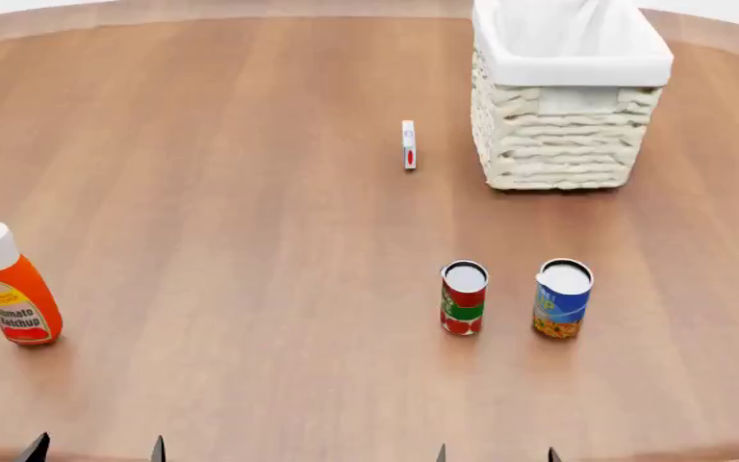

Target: Pick up the ketchup, and put it in the basket.

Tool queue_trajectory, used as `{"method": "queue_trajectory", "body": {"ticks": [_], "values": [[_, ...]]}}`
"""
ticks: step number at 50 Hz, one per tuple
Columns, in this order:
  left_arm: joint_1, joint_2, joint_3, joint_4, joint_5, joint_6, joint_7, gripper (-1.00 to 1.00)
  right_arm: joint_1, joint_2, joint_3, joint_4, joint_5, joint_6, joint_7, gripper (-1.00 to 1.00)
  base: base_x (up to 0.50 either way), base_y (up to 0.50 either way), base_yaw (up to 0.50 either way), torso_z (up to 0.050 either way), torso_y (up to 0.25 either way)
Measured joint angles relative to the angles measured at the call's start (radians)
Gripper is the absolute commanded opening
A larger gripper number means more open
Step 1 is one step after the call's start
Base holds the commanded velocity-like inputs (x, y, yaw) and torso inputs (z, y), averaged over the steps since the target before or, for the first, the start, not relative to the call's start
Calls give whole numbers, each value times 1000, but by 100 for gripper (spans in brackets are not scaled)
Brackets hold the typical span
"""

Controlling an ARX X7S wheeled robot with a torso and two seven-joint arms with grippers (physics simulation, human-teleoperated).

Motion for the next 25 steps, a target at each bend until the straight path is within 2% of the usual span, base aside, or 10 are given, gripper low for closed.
{"method": "queue_trajectory", "body": {"ticks": [6, 13, 25], "values": [[3, -13, 7, 18, -4, -12, -23, 100, 2, 11, -18, -10, 8, 11, 20, 100, 0, 0, 0, 0, 0], [9, -99, 79, 91, -67, -47, -133, 100, 1, 24, -40, -41, 27, 38, 48, 100, 0, 0, 0, 0, 0], [34, -182, 98, 357, -112, -171, -256, 100, -30, 53, -81, -220, 74, 111, 93, 100, 0, 0, 0, 0, 0]]}}
